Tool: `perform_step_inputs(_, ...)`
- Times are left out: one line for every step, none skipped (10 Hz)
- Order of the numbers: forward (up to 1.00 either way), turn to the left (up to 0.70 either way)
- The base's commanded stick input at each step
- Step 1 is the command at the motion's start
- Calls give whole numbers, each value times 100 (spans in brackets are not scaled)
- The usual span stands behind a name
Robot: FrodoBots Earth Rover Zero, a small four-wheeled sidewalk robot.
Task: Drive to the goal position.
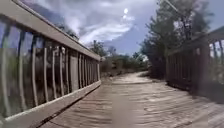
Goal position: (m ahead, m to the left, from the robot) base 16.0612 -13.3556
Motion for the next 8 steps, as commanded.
perform_step_inputs(70,0)
perform_step_inputs(70,0)
perform_step_inputs(70,0)
perform_step_inputs(70,0)
perform_step_inputs(70,-1)
perform_step_inputs(70,-32)
perform_step_inputs(70,-35)
perform_step_inputs(70,-35)
